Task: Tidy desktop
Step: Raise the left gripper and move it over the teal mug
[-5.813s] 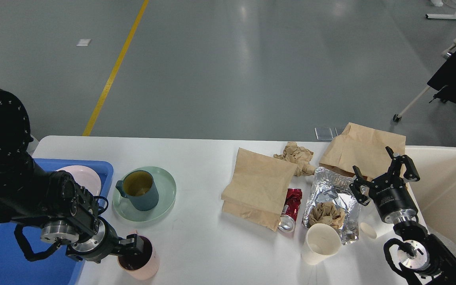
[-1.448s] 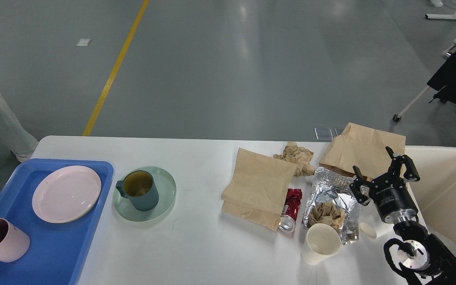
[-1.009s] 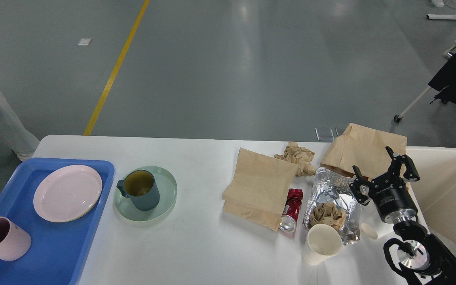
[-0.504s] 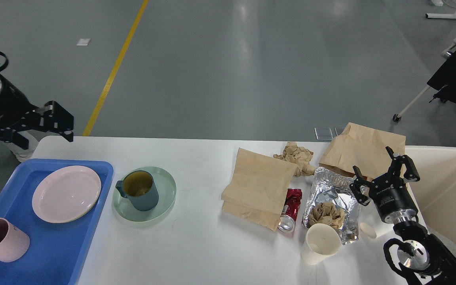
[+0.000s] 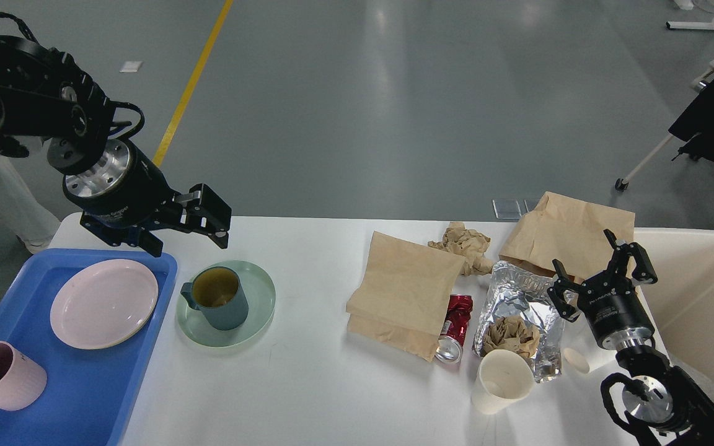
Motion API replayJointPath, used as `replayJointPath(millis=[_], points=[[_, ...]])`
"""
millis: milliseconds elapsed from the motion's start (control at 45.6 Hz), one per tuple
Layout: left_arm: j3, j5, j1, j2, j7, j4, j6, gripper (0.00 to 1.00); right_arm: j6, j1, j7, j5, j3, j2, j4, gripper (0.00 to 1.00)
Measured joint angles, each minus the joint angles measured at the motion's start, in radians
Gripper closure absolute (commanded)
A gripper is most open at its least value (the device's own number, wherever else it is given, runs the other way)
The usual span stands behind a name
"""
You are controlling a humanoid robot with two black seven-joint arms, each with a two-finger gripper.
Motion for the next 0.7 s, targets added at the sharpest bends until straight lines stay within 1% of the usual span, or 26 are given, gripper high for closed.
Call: replayJointPath(millis=[88, 175, 285, 417, 504, 592, 658, 702], points=[[0.027, -0.002, 0.026, 0.020, -0.002, 0.012, 0.003, 0.04, 0.000, 0.000, 0.000, 0.000, 0.000, 0.000, 0.000, 0.00], [0.049, -0.006, 0.082, 0.041, -0.003, 0.061, 0.014, 0.05, 0.001, 0.000, 0.000, 0.000, 0.000, 0.000, 0.001, 0.00], [0.044, -0.052, 0.190, 0.048, 0.002, 0.155, 0.032, 0.08, 0.001, 0.000, 0.000, 0.000, 0.000, 0.000, 0.002, 0.00], [0.036, -0.222, 0.315, 0.052, 0.018, 0.234, 0.069, 0.09, 0.001, 0.000, 0.000, 0.000, 0.000, 0.000, 0.002, 0.00], [0.025, -0.343, 0.389, 0.052, 0.050, 0.268, 0.133, 0.09, 0.001, 0.000, 0.000, 0.000, 0.000, 0.000, 0.002, 0.00], [-0.030, -0.401, 0.454, 0.045, 0.074, 0.289, 0.198, 0.11, 0.001, 0.000, 0.000, 0.000, 0.000, 0.000, 0.002, 0.00], [-0.079, -0.435, 0.519, 0.037, 0.105, 0.303, 0.260, 0.10, 0.001, 0.000, 0.000, 0.000, 0.000, 0.000, 0.002, 0.00], [-0.104, -0.458, 0.553, 0.035, 0.136, 0.309, 0.302, 0.10, 0.001, 0.000, 0.000, 0.000, 0.000, 0.000, 0.002, 0.00]])
